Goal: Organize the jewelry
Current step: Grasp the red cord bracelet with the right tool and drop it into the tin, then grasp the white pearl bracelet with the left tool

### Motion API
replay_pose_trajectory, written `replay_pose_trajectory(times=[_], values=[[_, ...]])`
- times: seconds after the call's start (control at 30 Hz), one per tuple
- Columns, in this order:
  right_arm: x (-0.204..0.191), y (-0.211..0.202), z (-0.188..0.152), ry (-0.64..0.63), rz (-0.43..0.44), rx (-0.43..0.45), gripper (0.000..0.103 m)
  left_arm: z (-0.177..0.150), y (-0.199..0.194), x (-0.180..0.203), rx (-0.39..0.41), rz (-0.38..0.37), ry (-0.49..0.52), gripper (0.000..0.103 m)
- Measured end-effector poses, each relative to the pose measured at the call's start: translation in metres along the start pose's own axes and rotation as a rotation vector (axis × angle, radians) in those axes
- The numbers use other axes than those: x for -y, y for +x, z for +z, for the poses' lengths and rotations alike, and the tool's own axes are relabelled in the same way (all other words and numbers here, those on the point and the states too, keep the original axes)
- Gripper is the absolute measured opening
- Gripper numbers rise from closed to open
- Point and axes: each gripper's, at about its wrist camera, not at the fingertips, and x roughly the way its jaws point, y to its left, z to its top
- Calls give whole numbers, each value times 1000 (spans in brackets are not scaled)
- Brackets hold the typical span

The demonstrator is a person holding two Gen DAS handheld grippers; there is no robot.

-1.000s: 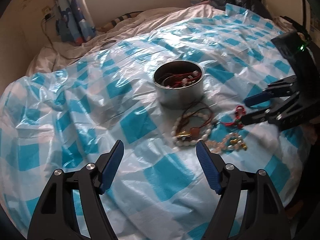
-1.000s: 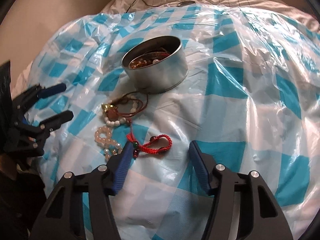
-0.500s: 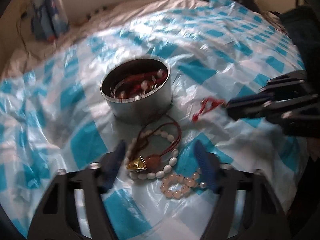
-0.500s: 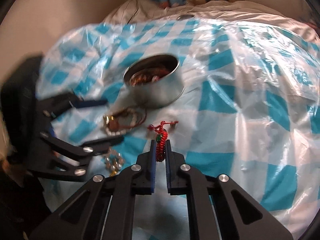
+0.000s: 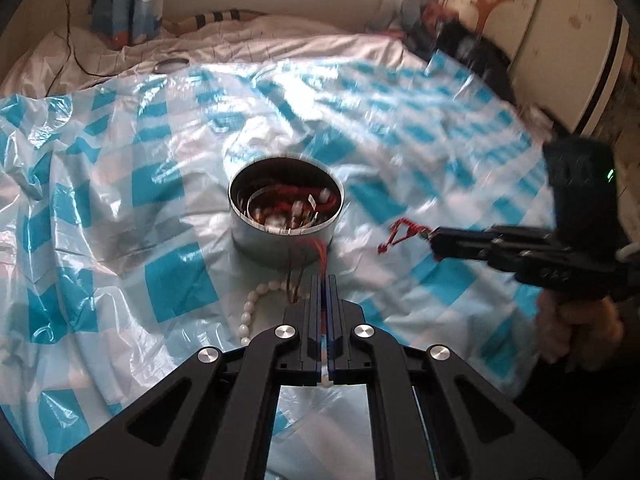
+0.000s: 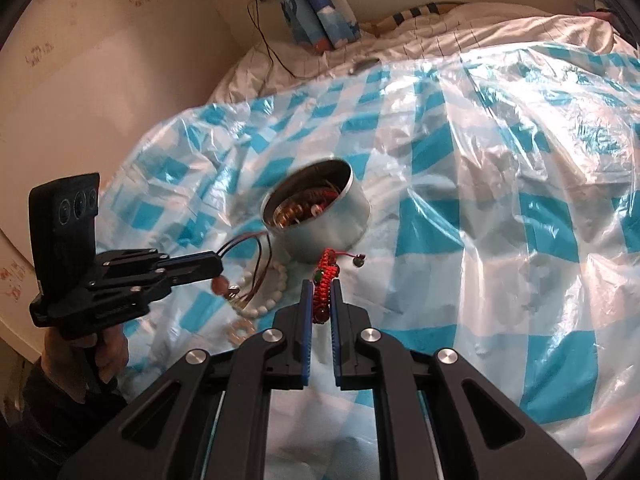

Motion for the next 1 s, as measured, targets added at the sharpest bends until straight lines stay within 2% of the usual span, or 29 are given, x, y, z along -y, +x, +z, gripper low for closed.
replay_pose_trajectory(times=[0.23, 0.33, 0.4, 0.43, 0.47, 0.5, 0.57, 0.63, 0.67, 0.73, 0.77, 0.8, 0.83, 1.0], values=[[-18, -16, 15, -64, 44, 142, 9, 28, -17, -7, 141, -67, -92, 1], [-17, -16, 22, -56, 52, 178, 9, 46, -9, -13, 202, -140, -160, 2], [-15, -13, 29, -55, 50, 194, 9, 54, 5, -18, 208, -148, -206, 2], [-14, -11, 32, -57, 50, 198, 9, 57, 18, -22, 189, -121, -235, 3], [-13, -8, 36, -58, 50, 200, 9, 57, 30, -25, 151, -87, -255, 11], [-12, -1, 42, -55, 53, 198, 9, 57, 42, -28, 104, -47, -270, 15], [-10, 9, 49, -52, 60, 186, 9, 53, 60, -31, 29, 32, -289, 33], [-13, 21, 56, -68, 68, 170, 9, 52, 57, -31, 19, 66, -274, 42], [-17, 28, 58, -84, 71, 158, 9, 51, 51, -30, 30, 83, -260, 50], [-23, 42, 60, -109, 70, 125, 10, 49, 37, -30, 60, 120, -234, 58], [-24, 53, 60, -121, 60, 80, 14, 47, 29, -33, 75, 139, -228, 61], [-25, 61, 59, -123, 41, 46, 29, 44, 23, -36, 81, 155, -228, 61], [-24, 68, 56, -120, -3, 28, 35, 39, 19, -41, 78, 175, -235, 61], [-20, 50, 52, -95, -11, 59, 39, 19, 15, -56, 4, 244, -228, 61]])
